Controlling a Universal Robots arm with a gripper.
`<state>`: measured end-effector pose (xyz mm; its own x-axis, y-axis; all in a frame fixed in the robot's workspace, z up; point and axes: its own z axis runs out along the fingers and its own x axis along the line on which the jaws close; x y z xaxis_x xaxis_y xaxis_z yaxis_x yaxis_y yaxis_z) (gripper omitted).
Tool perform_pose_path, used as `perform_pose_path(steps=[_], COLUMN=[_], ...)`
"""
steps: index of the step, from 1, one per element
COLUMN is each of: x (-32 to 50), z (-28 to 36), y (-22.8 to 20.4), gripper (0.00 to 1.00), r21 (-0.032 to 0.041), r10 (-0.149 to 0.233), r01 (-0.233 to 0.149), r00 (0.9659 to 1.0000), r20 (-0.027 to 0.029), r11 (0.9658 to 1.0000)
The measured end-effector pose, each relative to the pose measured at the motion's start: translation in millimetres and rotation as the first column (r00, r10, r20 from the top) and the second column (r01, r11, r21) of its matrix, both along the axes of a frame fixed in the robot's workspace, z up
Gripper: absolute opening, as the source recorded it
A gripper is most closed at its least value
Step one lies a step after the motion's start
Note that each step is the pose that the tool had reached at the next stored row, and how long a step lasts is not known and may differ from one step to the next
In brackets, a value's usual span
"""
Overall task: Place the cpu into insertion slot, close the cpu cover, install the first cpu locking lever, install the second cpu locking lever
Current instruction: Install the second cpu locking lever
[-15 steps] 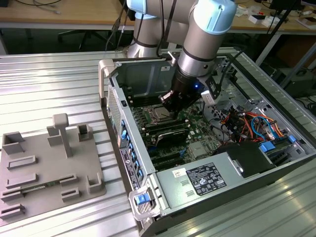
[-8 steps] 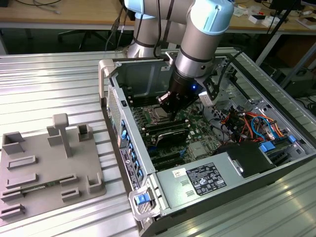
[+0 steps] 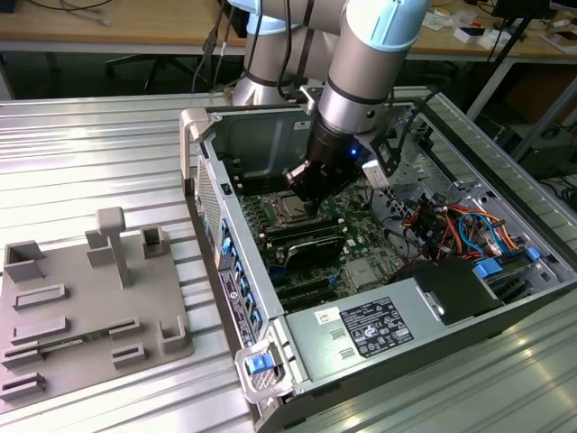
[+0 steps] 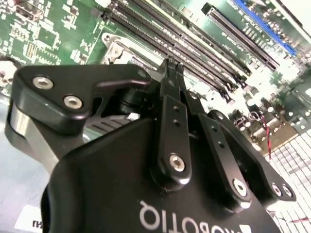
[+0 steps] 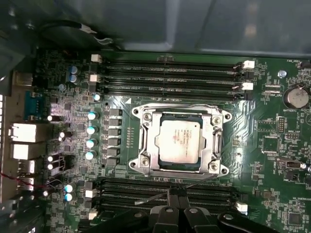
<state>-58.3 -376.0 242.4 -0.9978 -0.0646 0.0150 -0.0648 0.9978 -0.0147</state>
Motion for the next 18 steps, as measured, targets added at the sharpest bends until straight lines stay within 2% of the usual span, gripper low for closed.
perform_pose_path(steps=[4,10,12,14,15,18], x=[-2.3,-19.2,-26.3,-27.8,-28.0,-29.1], z=[0.0,-3.1,-8.2,-11.8,-15.5,-18.8], y=[-0.4,-0.4,-0.4,-0.4,-0.4,-0.4], gripper=[0.11,0.11,0.11,0.11,0.11,0.11], r21=[0.0000,-0.0001,-0.0001,-0.0001,-0.0001,0.0000], r10=[0.000,0.000,0.000,0.000,0.000,0.000], r01=[0.000,0.000,0.000,0.000,0.000,0.000], r00=[1.0000,1.0000,1.0000,1.0000,1.0000,1.0000], r20=[0.0000,-0.0001,-0.0001,-0.0001,-0.0001,0.0002], r11=[1.0000,1.0000,1.0000,1.0000,1.0000,1.0000])
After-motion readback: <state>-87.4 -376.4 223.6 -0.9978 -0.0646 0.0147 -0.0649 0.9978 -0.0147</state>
